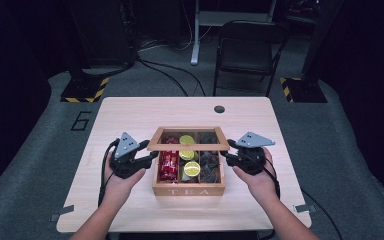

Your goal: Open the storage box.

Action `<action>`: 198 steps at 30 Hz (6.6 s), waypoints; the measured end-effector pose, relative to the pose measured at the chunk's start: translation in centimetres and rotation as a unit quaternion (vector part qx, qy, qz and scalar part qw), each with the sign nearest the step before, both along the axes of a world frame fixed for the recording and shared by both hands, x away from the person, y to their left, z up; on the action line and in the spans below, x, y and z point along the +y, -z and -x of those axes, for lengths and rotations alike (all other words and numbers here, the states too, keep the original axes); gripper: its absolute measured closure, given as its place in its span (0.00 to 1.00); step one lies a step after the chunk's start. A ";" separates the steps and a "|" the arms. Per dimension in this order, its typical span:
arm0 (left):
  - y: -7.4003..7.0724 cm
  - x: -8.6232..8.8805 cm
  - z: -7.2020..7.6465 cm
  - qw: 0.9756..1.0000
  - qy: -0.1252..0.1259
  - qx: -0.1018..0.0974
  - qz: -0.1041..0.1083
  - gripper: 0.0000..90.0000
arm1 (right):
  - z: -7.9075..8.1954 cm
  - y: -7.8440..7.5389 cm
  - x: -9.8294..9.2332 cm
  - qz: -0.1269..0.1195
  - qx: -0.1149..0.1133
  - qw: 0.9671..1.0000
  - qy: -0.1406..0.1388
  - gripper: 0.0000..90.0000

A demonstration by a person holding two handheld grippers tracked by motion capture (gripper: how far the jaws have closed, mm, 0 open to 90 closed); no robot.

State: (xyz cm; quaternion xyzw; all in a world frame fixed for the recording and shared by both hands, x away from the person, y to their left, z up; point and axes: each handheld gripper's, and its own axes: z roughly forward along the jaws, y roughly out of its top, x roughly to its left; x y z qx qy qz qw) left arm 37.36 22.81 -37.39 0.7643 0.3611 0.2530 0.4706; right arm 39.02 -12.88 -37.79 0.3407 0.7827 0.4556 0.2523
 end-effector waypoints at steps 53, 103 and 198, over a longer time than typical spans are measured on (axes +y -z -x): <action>-1.8 -0.1 -6.5 1.000 -0.026 -0.012 0.013 0.68 | -5.5 -3.0 0.9 -0.030 -0.008 0.999 0.037 0.64; -4.3 -0.3 -12.0 0.998 -0.045 0.019 0.026 0.70 | -11.5 -1.9 1.9 -0.012 0.006 0.998 0.064 0.64; -2.5 -0.7 -14.5 0.994 -0.080 0.053 0.055 0.67 | -14.1 2.4 2.3 0.001 0.033 0.995 0.094 0.72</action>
